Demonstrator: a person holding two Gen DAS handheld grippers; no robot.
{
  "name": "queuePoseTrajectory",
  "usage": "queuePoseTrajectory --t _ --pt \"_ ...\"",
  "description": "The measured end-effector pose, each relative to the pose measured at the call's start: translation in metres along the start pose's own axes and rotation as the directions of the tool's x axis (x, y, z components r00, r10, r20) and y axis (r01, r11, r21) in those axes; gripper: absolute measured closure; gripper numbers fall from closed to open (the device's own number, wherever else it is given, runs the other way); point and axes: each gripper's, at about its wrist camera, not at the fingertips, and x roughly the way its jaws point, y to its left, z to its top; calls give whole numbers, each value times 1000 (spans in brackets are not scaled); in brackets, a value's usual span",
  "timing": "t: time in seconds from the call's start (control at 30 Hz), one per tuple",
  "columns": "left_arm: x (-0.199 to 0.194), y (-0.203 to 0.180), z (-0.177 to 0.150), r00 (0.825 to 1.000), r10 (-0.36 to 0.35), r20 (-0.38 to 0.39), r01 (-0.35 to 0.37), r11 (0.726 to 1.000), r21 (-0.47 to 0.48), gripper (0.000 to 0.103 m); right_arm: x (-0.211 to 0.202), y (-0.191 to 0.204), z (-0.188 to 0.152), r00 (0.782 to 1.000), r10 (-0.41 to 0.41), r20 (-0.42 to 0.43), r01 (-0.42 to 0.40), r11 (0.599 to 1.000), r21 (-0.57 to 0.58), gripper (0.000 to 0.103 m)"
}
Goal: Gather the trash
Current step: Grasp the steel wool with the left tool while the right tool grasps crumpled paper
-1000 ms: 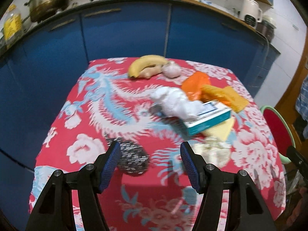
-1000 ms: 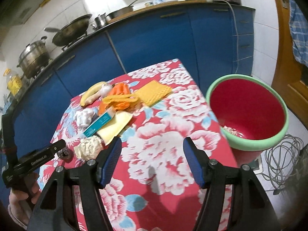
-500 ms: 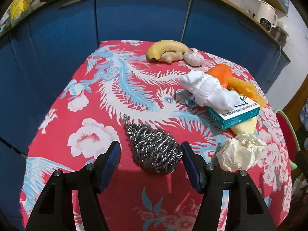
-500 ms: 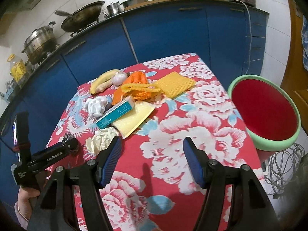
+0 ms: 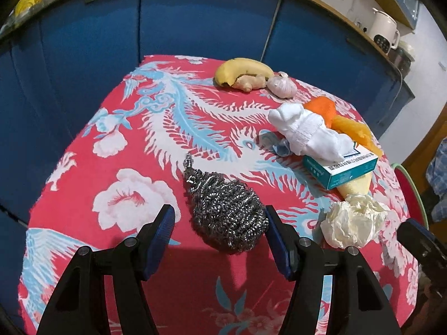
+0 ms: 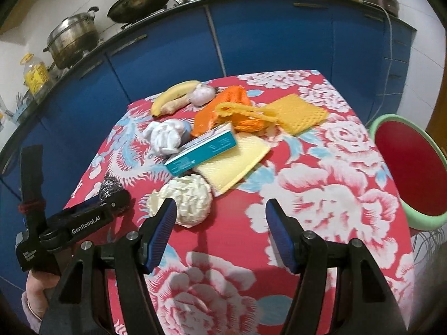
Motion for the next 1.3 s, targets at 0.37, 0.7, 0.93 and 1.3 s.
queuePoseTrajectory --t 0.37,0.7,0.93,1.3 --pt "-2 8 -1 1000 -10 12 11 1000 -22 38 33 22 0 998 28 -59 -31 999 -43 40" --pt "-2 5 -3 1000 11 19 -11 1000 -9 38 41 33 -3 996 55 -70 -60 995 -77 59" --pt "-3 6 -3 1000 7 18 -7 1000 -16 46 38 30 -3 995 80 -63 -84 994 -65 66" --pt "-14 -1 -6 1000 -16 14 16 1000 -6 62 3 23 -2 993 120 8 -120 992 -49 66"
